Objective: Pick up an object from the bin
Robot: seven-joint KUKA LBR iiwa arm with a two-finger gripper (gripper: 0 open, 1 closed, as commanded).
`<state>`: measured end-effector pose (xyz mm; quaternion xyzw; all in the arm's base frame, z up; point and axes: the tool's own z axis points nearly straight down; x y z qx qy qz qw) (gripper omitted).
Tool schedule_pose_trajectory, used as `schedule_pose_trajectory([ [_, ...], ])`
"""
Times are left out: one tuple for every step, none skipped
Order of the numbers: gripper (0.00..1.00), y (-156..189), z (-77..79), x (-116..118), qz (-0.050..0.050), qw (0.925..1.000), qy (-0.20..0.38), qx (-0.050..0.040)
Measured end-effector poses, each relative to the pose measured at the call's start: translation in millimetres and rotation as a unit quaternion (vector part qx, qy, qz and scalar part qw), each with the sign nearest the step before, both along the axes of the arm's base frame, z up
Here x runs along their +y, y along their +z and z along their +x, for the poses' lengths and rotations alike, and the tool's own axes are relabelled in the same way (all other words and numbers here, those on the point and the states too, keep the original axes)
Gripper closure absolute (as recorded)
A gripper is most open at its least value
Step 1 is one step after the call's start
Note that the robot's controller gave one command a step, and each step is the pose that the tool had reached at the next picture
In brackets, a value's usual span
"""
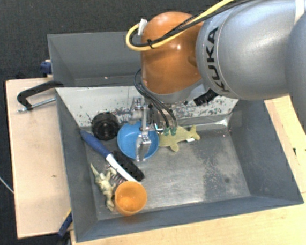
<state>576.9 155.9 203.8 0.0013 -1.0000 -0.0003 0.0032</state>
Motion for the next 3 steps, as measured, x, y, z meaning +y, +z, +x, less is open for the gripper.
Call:
schedule_pose_trajectory([
  [0.00, -115, -40.9, -16, -0.001, 0.9987, 0.051, 0.0003],
  [1.00, -110, -38.9, -20, -0.003, 0.9988, 0.049, -0.0003],
  [1.00, 11, -31.5, -16, 0.002, 0.9963, 0.085, -0.0103],
])
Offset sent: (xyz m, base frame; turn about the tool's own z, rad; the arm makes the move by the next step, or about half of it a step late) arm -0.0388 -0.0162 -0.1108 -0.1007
